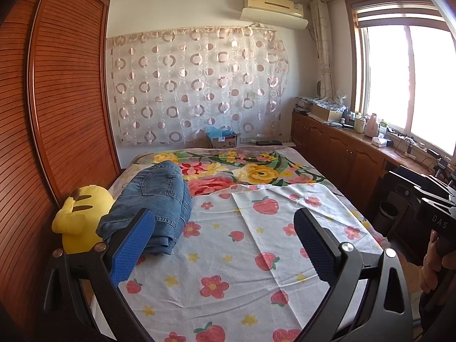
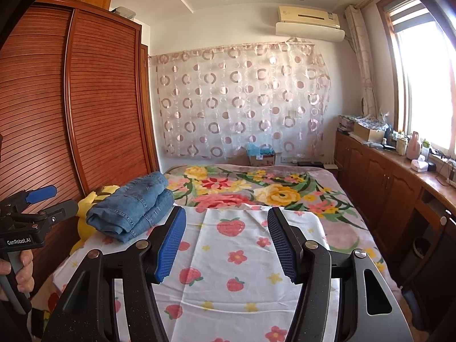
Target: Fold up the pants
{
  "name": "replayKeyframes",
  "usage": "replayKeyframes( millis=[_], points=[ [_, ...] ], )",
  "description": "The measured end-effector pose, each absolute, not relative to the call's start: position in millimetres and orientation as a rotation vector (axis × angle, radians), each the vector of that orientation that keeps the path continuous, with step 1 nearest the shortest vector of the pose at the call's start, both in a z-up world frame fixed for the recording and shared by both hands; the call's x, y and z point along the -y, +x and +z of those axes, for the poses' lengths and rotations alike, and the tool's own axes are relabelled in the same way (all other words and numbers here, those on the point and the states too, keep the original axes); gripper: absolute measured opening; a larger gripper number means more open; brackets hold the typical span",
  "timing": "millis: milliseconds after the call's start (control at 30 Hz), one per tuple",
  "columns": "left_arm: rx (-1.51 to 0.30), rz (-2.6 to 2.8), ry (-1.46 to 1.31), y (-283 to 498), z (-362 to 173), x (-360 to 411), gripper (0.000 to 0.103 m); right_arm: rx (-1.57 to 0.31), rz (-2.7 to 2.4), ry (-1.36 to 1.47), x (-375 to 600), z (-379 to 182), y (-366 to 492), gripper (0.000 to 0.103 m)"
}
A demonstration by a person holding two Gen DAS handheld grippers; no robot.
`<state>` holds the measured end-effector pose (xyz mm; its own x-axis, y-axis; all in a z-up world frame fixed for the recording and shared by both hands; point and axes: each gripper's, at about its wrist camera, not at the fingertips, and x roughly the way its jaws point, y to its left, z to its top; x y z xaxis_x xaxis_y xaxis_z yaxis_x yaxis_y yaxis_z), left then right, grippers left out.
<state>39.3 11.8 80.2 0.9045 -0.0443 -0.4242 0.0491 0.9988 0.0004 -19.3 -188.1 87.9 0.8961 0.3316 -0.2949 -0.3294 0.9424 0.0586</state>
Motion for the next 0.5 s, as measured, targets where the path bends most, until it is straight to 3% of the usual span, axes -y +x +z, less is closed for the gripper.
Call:
replayKeyframes(
  millis=[500],
  points=[
    [-0.437, -0.048, 0.012, 39.0, 79.6, -12.7, 0.099, -0.304, 0.342, 0.008, 186.7, 86.7, -19.2, 0.062]
  ],
)
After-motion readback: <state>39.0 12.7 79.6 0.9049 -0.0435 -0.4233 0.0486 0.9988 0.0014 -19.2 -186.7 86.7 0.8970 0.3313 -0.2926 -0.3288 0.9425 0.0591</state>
